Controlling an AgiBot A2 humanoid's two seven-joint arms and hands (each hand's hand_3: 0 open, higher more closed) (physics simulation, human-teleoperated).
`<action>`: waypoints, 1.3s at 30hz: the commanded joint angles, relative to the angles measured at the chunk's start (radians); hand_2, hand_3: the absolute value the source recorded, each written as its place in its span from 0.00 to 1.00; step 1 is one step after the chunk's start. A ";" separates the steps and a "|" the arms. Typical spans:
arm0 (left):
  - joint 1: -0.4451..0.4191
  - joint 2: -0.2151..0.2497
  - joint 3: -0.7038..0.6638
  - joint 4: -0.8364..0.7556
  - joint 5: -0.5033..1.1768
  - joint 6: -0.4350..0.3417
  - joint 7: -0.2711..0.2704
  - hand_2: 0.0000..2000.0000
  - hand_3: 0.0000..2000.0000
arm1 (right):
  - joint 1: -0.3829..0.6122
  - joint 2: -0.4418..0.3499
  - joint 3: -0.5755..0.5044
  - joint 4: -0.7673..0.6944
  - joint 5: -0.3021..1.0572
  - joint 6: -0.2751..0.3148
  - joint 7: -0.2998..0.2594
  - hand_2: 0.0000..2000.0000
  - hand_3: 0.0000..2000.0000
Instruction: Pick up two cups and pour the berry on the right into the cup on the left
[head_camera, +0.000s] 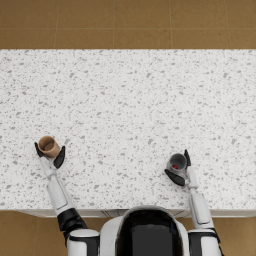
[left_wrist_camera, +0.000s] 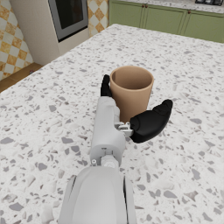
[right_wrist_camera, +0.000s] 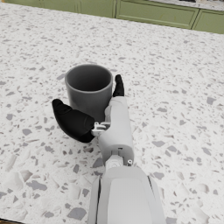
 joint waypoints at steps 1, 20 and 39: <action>0.038 -0.011 0.006 0.050 0.000 -0.001 0.000 0.00 0.00 | 0.036 -0.015 0.007 -0.020 0.000 0.003 0.000 0.00 0.00; -0.076 0.049 0.232 -0.562 0.000 -0.016 -0.002 1.00 0.64 | 0.183 -0.096 -0.042 0.168 0.000 0.076 0.003 1.00 0.64; 0.087 0.108 0.695 -0.486 0.259 -0.029 -0.002 1.00 0.64 | 0.673 -0.274 0.056 -0.032 0.378 0.109 0.004 1.00 0.64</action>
